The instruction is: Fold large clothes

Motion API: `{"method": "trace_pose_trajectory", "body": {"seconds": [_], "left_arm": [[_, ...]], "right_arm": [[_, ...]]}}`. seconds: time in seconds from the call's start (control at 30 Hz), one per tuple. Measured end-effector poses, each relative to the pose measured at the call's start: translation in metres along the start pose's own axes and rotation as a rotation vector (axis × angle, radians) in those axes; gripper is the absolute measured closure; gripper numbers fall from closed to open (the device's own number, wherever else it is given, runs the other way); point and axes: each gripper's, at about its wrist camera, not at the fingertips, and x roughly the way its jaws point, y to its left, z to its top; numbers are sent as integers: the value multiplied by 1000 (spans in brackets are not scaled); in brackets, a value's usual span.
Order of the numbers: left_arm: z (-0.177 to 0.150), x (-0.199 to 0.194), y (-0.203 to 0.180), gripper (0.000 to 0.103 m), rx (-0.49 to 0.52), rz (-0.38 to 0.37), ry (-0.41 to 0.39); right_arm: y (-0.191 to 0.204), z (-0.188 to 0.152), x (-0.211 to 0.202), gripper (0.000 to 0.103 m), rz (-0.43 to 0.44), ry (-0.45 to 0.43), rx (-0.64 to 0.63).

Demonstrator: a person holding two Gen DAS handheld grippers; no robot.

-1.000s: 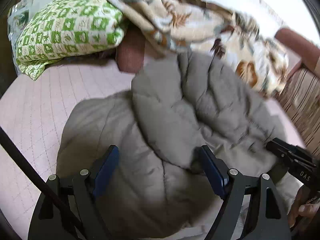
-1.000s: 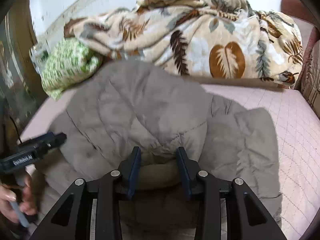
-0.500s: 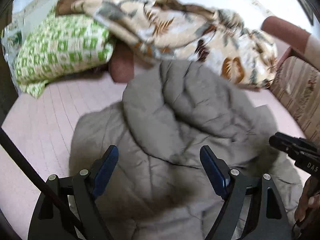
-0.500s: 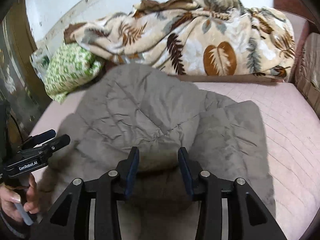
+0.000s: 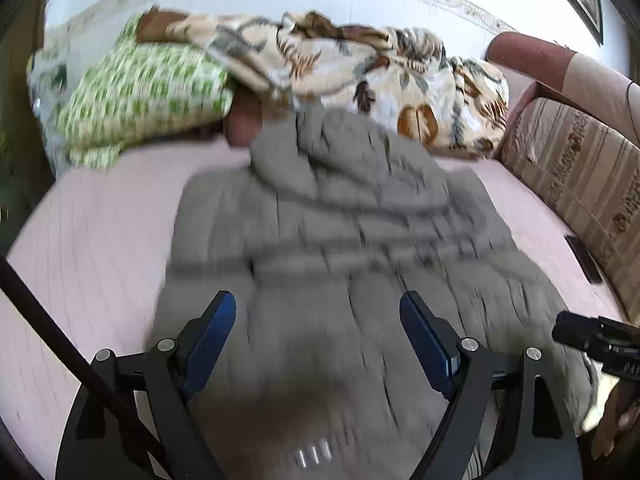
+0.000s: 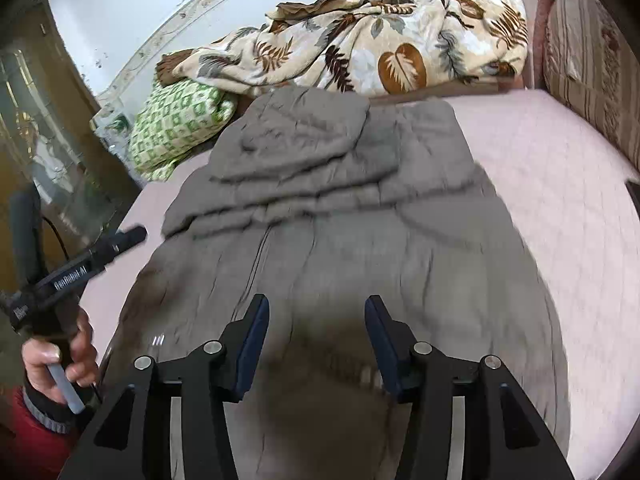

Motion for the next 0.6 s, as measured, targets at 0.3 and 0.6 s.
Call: {"method": "trace_pose_trajectory", "body": {"seconds": [0.3,0.6], "left_arm": [[-89,-23,-13,20,20,73,78],[-116,-15,-16,20,15,119,124]], "right_arm": [[-1,-58,-14,45,-19,25,-7],[7,-95,-13,44,-81,49,-88]]}}
